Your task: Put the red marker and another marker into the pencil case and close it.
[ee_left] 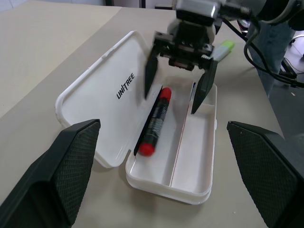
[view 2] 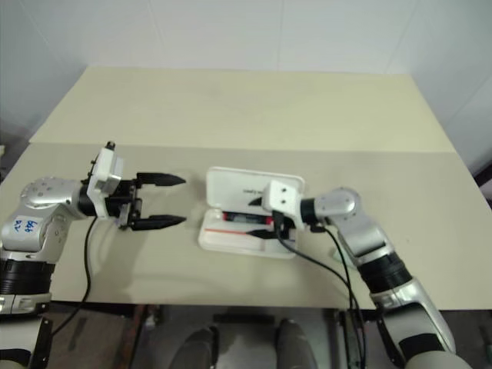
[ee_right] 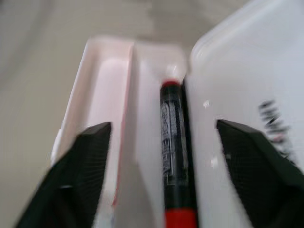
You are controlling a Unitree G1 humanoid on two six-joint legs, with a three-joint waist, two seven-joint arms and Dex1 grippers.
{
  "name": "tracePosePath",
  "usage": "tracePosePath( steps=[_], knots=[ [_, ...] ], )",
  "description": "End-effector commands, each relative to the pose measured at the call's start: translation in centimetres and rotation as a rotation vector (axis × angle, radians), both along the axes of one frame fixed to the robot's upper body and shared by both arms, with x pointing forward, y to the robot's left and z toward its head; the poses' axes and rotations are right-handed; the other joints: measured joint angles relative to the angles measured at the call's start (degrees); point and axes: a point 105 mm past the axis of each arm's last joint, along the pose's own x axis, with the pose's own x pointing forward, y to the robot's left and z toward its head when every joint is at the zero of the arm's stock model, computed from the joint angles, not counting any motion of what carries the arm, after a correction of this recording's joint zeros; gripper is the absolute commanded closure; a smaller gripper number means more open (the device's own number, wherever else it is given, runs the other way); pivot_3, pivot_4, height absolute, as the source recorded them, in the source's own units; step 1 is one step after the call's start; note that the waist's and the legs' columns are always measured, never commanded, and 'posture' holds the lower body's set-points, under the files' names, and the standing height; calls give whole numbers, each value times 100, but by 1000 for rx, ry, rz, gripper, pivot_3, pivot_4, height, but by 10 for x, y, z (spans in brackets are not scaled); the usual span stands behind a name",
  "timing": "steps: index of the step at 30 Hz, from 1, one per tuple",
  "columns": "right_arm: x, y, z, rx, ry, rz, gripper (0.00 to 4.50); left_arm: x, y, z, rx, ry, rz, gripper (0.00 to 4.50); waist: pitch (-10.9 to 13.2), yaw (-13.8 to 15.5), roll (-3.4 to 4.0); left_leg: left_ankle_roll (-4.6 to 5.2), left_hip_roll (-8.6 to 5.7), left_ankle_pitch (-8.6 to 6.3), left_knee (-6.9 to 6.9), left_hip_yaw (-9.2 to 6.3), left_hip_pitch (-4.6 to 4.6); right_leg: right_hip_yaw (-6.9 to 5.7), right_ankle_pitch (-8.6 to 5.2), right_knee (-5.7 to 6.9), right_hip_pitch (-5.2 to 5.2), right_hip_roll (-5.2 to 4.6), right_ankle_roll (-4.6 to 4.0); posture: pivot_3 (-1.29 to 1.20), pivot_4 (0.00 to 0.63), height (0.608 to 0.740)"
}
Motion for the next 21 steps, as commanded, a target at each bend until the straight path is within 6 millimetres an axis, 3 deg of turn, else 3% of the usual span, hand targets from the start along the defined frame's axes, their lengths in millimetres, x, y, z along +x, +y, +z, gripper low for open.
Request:
tracePosePath(
  steps=[1, 5, 11, 14, 18, 21],
  knots=[
    [-11, 9, 39, 135, -35, 32, 753, -3, -3, 13, -25, -47, -19, 0, 0, 10, 0, 0, 0, 0, 0, 0, -1, 0, 0, 0, -2, 0, 0, 0, 150, 740],
    [-28, 7, 56, 208, -9, 46, 753, -4, -4, 13, -29, -46, -26, 0, 0, 24, 0, 0, 0, 0, -1, 0, -13, 0, -1, 5, -17, 0, -1, 0, 150, 740],
    [-55, -19, 68, 262, 37, -8, 753, -9, -13, 14, -40, -44, -59, 0, -1, 44, -1, 0, -1, 0, -1, 0, -18, 0, -3, 0, -19, -1, -1, 0, 150, 740],
    [-66, -54, 68, 289, 54, -149, 753, -16, -25, 15, -55, -39, -106, 0, -1, 64, -2, 1, 0, -1, -3, 0, -18, 0, -6, 1, -20, -1, -5, 0, 150, 740],
    [-71, -107, 51, 213, 55, -364, 753, -25, -38, 16, -69, -27, -155, 0, -3, 74, -5, 2, -1, -3, -4, 1, -23, 1, -6, -13, -17, -2, -3, 0, 150, 740],
    [-75, -144, 40, 178, 58, -501, 103, -27, -45, 16, -75, -25, -185, 0, -3, 43, -6, 3, -1, -3, -4, 2, -16, 1, -6, -10, -15, -1, -3, 0, 150, 740]
  ],
)
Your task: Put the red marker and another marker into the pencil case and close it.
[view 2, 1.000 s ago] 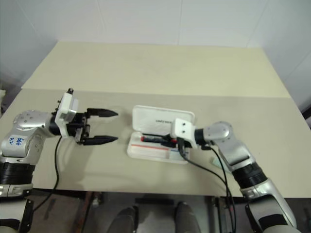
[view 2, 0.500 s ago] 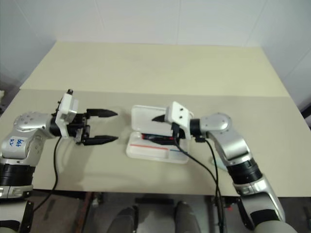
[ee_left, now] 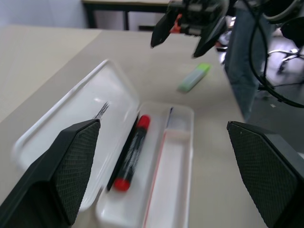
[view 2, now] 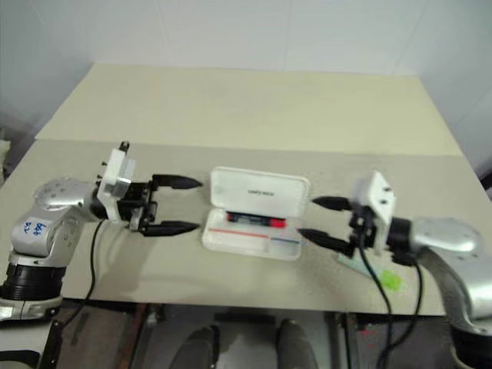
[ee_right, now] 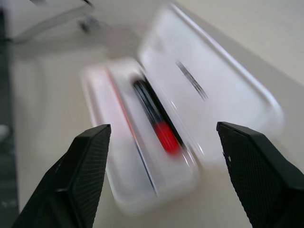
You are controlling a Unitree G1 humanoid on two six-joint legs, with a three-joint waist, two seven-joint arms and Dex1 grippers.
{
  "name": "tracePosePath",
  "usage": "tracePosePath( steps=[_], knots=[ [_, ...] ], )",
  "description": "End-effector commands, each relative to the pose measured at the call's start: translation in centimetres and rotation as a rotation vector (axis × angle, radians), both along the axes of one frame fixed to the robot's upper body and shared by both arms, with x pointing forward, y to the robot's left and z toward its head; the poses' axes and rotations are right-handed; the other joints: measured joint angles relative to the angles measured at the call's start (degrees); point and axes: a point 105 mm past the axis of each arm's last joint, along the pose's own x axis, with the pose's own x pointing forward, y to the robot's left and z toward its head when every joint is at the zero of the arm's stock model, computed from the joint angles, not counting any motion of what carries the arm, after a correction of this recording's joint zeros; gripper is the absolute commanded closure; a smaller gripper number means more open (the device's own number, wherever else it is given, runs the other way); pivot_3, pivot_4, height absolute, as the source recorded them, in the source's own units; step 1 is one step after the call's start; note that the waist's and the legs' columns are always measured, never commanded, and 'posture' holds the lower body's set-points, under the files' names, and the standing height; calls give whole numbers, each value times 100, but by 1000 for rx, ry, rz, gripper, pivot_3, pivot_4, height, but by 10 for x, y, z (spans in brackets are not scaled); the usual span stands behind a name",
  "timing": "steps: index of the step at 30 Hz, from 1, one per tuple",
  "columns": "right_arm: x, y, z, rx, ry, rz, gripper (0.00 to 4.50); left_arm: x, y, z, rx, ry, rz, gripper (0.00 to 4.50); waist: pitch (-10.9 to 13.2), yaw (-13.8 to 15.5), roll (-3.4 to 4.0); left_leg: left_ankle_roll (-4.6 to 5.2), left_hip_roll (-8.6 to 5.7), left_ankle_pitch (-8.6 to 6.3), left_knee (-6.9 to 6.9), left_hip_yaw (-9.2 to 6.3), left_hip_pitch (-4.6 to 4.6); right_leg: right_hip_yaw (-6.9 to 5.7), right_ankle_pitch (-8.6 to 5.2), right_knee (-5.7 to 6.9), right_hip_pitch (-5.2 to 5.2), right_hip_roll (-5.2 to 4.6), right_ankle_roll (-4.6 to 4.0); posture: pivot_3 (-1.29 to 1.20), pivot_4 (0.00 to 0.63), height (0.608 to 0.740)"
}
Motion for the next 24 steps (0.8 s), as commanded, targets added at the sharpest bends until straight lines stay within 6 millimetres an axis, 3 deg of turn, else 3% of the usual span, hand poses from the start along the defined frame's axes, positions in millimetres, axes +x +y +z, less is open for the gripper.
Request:
tracePosePath(
  steps=[1, 5, 11, 19, 24],
  knots=[
    [-6, -26, 8, -27, -52, -84, 42, -7, -10, 7, -14, -25, -52, 0, 0, -31, 0, 0, 0, 0, 0, 2, 3, 0, 0, 0, 1, 0, -1, 0, 150, 740],
    [-18, -46, -7, -82, -14, -130, 42, -6, -16, 7, -9, -26, -80, 0, 0, -34, -1, 4, 1, 4, 0, 21, 15, 17, -7, -1, 2, 1, -13, 0, 150, 740],
    [-33, -58, -41, -113, 88, -133, 42, -7, -18, 6, 4, -25, -106, 0, -1, -20, -3, 4, -2, 6, 12, 22, 16, 30, -17, -26, 24, 1, -34, 0, 150, 740],
    [-29, -83, -80, -141, 164, -175, 42, -9, -18, 9, 38, -27, -149, 0, -2, -23, -6, 6, -3, 6, 24, 23, 24, 31, -20, -61, 55, 1, -65, 0, 150, 740],
    [-22, -87, -96, -140, 197, -168, 42, -10, -18, 12, 60, -29, -174, 0, -1, -27, -5, 7, -2, 6, 24, 23, 24, 32, -19, -62, 56, 1, -64, 0, 150, 740]
  ],
)
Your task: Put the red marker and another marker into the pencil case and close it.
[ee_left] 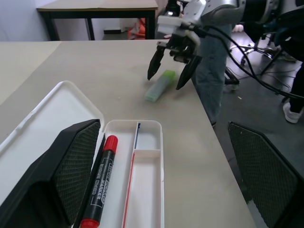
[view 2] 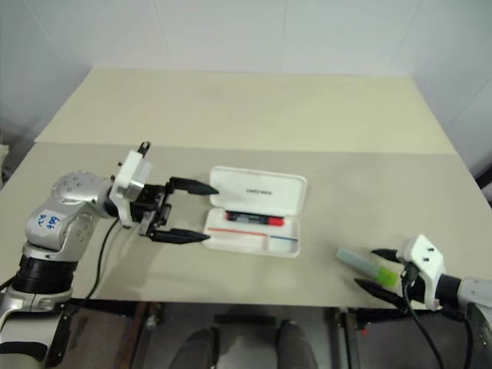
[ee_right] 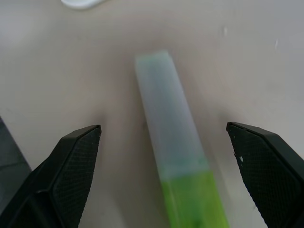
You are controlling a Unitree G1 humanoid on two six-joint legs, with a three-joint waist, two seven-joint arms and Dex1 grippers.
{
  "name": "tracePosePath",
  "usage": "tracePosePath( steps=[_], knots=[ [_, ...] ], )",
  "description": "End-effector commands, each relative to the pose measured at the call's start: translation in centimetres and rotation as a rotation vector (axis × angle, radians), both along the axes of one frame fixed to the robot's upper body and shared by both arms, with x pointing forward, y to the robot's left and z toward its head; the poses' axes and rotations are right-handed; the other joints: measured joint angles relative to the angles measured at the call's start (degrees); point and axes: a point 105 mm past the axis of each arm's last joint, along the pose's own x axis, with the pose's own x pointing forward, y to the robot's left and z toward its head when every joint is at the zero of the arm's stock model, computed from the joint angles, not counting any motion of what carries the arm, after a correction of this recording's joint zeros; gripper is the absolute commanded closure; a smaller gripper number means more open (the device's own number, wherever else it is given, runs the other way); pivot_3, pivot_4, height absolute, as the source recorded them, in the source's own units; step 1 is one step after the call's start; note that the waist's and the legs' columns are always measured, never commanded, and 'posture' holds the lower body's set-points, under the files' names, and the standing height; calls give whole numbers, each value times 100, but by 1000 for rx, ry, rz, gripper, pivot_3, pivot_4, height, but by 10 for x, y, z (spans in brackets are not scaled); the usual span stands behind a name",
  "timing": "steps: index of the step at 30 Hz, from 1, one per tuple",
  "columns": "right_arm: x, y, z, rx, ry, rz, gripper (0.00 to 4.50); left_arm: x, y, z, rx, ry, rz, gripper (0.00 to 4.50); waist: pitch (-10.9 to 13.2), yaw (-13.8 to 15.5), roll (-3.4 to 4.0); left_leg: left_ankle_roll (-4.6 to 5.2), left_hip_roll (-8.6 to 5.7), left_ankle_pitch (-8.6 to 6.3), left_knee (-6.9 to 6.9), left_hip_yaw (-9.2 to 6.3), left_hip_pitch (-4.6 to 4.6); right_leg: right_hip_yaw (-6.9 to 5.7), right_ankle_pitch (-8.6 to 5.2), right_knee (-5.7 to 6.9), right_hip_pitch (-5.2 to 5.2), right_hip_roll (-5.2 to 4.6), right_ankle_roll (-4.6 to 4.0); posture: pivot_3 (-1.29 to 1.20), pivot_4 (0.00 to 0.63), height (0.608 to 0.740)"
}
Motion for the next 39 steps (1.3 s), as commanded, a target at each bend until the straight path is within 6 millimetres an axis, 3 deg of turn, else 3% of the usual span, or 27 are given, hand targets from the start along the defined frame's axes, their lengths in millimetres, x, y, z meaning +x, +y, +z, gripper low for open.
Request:
tracePosePath(
  steps=[1, 3, 13, 17, 22, 25, 29, 32, 35, 39],
  knots=[
    [4, 2, -3, 7, -12, 24, 42, -2, 1, 8, 13, -23, -22, 0, 0, -8, 0, 0, 0, 0, 0, 0, 1, 0, 0, 1, 0, 0, 0, 0, 150, 740],
    [6, 3, -7, 18, -10, 26, 42, -2, 1, 9, 20, -26, -26, 0, 0, -20, -1, 0, 0, 0, 0, 0, 3, 1, 1, 1, 2, 1, 2, 0, 150, 740],
    [16, 17, -4, 43, -66, 59, 3398, 2, 5, 11, 42, -44, -20, 0, -2, -27, -5, 1, 1, 1, 14, 0, 8, 2, 7, 6, 9, 2, 1, 0, 150, 740],
    [20, 18, 3, 22, -107, 64, 3378, 4, 6, 9, 40, -48, -10, 0, -2, -32, -5, 1, 1, 1, 13, 0, 8, 2, 7, 4, 9, 3, 2, 0, 150, 740],
    [31, 27, 29, 4, -188, 100, 3378, 9, 15, 5, 49, -56, 29, 0, -1, -33, -3, 2, 0, 2, 17, 2, 8, 6, 11, 7, 9, 2, 5, 0, 150, 740],
    [39, 49, 63, 22, -267, 175, 3378, 14, 28, 2, 58, -59, 79, 0, 0, -39, -1, 2, 0, 2, 17, 2, 7, 8, 12, 6, 8, 2, 5, 0, 150, 740],
    [44, 101, 100, 95, -340, 319, 3378, 17, 48, -5, 89, -80, 148, 0, 0, -59, -1, 2, 2, 2, 12, 2, 7, 9, 12, 9, 2, 4, 5, 0, 150, 740],
    [44, 124, 106, 130, -340, 367, 3378, 17, 57, -7, 100, -81, 176, 0, 0, 6, -3, 2, 2, -1, 5, 0, 4, 5, 12, 9, -1, 3, 7, 0, 150, 740],
    [41, 156, 102, 155, -319, 456, 3378, 17, 71, -9, 115, -83, 221, 0, 0, 13, -3, 5, 2, -9, 5, -1, -5, 4, 14, 4, -3, 1, 10, 0, 150, 740],
    [47, 180, 95, 174, -292, 490, 3378, 17, 87, -13, 136, -82, 271, 0, 0, 7, -3, 5, 2, -13, -6, 0, -11, 1, 19, 6, -16, 1, 22, 0, 150, 740]
  ],
)
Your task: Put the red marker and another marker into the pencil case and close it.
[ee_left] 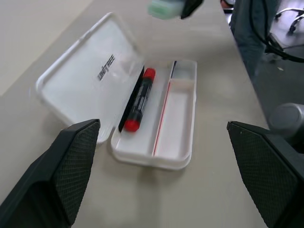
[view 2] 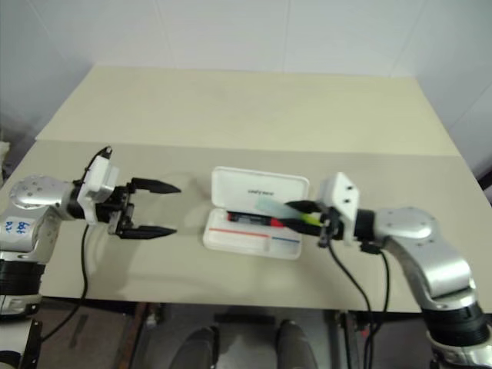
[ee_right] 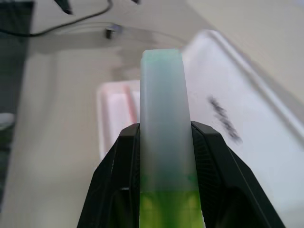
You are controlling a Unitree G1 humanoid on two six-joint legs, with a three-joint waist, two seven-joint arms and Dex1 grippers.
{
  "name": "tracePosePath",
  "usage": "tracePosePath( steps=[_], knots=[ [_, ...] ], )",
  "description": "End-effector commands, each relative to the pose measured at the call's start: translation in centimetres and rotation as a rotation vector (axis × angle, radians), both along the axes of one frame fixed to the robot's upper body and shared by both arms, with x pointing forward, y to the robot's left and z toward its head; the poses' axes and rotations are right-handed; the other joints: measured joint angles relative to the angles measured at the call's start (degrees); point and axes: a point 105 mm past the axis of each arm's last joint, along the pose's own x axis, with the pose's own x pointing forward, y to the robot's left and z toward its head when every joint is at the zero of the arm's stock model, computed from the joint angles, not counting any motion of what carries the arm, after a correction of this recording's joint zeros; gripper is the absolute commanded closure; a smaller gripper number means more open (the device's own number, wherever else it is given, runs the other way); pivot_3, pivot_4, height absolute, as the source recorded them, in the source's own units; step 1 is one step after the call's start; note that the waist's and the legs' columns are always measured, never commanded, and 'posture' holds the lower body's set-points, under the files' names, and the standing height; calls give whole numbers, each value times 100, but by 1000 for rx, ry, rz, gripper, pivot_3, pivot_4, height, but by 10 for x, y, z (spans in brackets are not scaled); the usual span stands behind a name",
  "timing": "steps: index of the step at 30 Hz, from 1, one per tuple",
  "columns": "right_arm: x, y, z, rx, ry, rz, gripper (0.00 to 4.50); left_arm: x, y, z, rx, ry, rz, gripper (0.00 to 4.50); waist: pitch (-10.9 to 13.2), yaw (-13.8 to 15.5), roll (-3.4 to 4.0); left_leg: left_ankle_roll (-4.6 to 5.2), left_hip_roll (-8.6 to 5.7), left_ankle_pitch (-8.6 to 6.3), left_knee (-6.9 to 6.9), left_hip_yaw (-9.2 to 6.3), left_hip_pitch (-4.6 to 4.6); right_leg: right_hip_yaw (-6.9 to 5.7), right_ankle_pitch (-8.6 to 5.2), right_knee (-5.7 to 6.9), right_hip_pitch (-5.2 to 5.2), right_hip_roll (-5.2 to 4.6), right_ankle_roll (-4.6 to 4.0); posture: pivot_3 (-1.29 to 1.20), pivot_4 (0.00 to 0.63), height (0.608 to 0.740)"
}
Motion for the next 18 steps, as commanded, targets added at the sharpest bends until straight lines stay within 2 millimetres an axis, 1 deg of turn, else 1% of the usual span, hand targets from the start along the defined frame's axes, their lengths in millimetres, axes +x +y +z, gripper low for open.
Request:
tracePosePath(
  steps=[1, 4, 6, 9, 14, 18],
  knots=[
    [2, 18, 0, 1, -16, 24, 3378, 1, 19, 5, 17, -42, 56, 0, 0, -4, 0, 0, 0, 0, -6, 0, -1, 0, 3, 0, -4, 0, 6, 0, 150, 740],
    [4, 34, -12, -5, 11, 42, 3378, 3, 24, 3, 19, -46, 82, 0, 0, -8, 0, -1, 1, 0, -14, 0, -2, -3, 7, 12, -19, 1, 18, 0, 150, 740],
    [2, 46, -18, -8, 27, 59, 3378, 2, 24, 2, 17, -46, 83, 0, 0, -4, 0, -1, 1, 1, -17, 0, -7, -3, 15, 26, -33, 1, 40, 0, 150, 740],
    [0, 60, -26, -12, 40, 93, 3378, 1, 22, 2, 14, -46, 81, 0, 0, -9, 0, -3, 1, 1, -17, 1, -16, -2, 12, 49, -54, 1, 45, 0, 150, 740],
    [7, 75, -40, -40, 48, 107, 3378, 1, 19, 1, 7, -45, 84, 0, -3, -29, -4, -6, 1, 4, -17, 1, -11, -2, 9, 66, -57, 2, 45, 0, 150, 740],
    [10, 80, -45, -60, 52, 118, 3378, -1, 17, 0, 1, -41, 84, 0, -2, -29, -4, -7, 1, 4, -17, 1, -10, -2, 8, 72, -59, 2, 42, 0, 150, 740]
  ],
)
